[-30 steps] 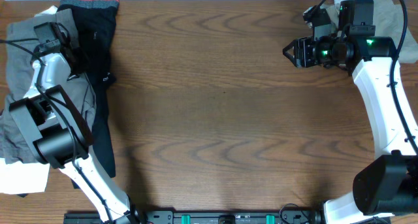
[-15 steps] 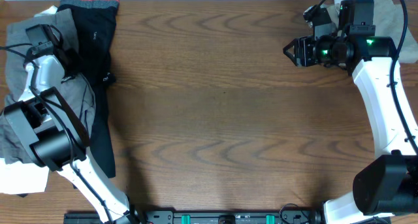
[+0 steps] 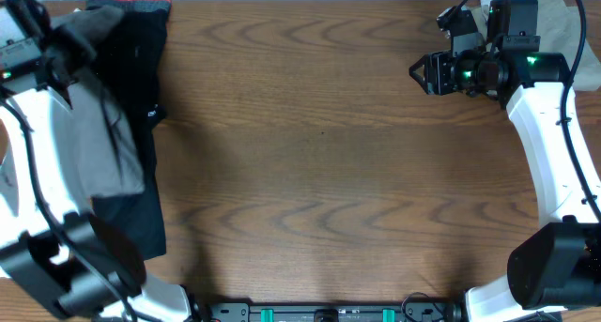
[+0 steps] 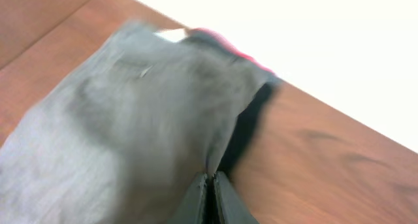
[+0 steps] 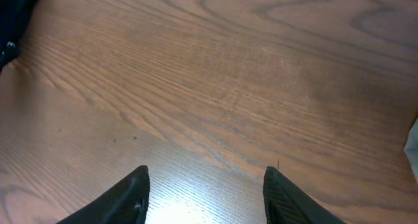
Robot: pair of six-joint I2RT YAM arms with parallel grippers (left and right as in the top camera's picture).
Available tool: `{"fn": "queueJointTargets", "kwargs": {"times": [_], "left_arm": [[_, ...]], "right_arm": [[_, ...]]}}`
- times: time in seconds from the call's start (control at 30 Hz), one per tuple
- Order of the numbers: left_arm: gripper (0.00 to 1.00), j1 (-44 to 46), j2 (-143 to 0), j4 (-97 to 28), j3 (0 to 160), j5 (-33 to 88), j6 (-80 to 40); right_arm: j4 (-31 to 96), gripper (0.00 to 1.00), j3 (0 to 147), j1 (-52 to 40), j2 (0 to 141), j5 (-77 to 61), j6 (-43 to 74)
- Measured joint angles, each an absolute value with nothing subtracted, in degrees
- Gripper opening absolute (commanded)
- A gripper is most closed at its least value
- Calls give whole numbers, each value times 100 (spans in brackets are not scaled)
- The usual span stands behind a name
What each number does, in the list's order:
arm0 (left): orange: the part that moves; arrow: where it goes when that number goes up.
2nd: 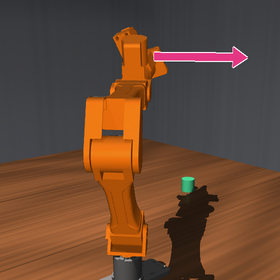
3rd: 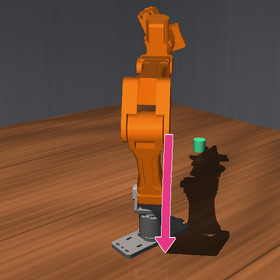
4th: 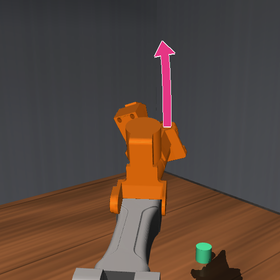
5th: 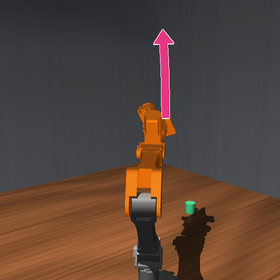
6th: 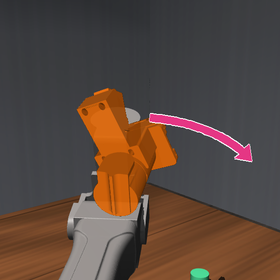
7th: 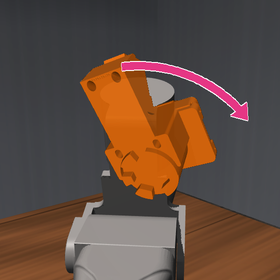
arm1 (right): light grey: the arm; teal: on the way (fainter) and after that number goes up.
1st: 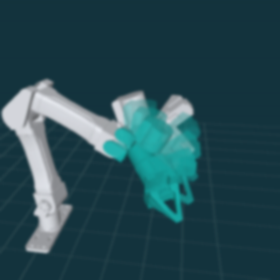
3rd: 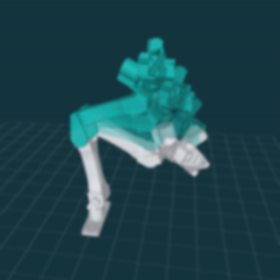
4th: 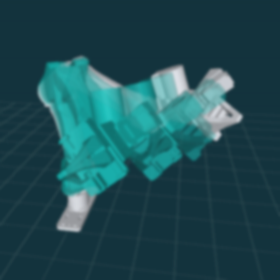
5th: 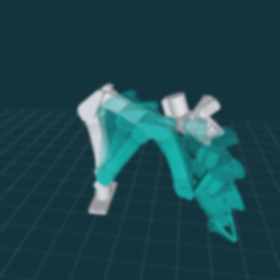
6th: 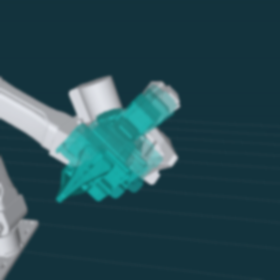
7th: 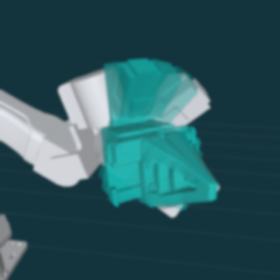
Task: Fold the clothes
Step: 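Grasp the grey shorts with the left gripper and lift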
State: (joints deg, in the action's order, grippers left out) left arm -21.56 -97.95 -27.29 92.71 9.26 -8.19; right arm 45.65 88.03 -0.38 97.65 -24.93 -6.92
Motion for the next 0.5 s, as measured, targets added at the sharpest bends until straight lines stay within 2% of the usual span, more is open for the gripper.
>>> {"fn": "queueJointTargets", "kwargs": {"times": [0.23,0.37,0.5], "left_arm": [[6,-604,-9365,-2912,9286,1251,-864],[6,294,-9489,-2965,9286,1291,-878],[6,851,-9629,-3087,9286,628,-882]], "right_arm": [[4584,43,8803,3,9765,-2482,-475],[4681,44,8803,174,9765,-2484,-366],[4829,49,8803,410,9765,-2508,-311]]}}
